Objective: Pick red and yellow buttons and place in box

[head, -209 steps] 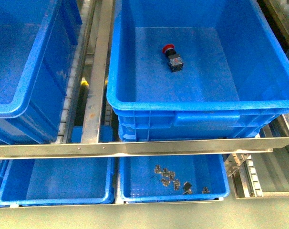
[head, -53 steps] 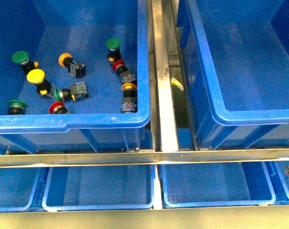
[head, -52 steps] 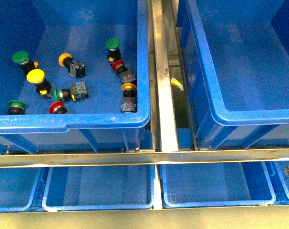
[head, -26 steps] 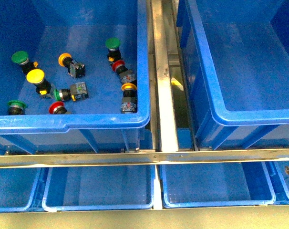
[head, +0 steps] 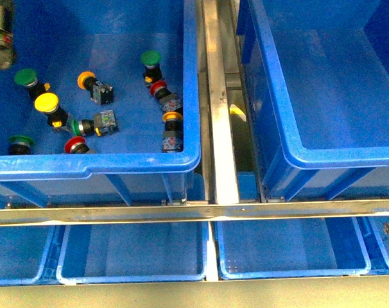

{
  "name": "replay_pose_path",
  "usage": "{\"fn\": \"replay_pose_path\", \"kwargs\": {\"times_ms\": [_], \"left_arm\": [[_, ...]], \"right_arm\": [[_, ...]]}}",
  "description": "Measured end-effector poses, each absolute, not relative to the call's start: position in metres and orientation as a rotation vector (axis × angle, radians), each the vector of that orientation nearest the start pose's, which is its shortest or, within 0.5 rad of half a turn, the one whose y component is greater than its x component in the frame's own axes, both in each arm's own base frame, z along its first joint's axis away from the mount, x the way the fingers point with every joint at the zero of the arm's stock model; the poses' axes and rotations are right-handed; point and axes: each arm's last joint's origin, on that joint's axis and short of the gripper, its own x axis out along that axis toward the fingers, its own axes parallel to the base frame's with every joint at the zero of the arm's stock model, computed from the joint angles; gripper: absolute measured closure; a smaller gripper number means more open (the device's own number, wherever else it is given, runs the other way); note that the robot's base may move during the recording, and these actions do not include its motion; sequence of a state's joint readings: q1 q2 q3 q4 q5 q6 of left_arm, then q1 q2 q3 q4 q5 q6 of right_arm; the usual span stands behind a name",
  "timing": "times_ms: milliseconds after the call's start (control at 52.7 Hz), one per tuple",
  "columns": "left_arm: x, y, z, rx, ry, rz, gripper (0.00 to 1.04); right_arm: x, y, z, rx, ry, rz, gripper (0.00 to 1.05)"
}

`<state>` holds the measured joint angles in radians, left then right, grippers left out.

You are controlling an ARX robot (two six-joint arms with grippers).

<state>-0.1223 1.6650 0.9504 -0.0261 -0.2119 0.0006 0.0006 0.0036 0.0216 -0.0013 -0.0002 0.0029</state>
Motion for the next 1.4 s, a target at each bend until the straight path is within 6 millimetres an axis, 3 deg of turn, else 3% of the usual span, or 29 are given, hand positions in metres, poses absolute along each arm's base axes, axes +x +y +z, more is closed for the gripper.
{"fn": "replay_pose_path", "kwargs": {"times_ms": [304, 664, 1139, 1405], "left_arm": [[0.369, -0.036, 0.134, 0.105, 0.783, 0.187, 0.08], [0.415, -0.030, 0.095, 0.082, 0.798, 0.214, 0.08], [0.434, -0.025, 0.069, 0.053, 0.824, 0.226, 0.08], [0.445, -0.018, 0.065, 0.038, 0.813, 0.231, 0.08]], "right_arm": [[0.097, 0.000, 0.170, 0.003, -0.017, 0.001, 0.07], [0.097, 0.000, 0.170, 0.003, -0.017, 0.001, 0.07], [0.097, 0.000, 0.170, 0.003, -0.017, 0.001, 0.07], [0.097, 0.000, 0.170, 0.003, -0.017, 0.001, 0.07]]}}
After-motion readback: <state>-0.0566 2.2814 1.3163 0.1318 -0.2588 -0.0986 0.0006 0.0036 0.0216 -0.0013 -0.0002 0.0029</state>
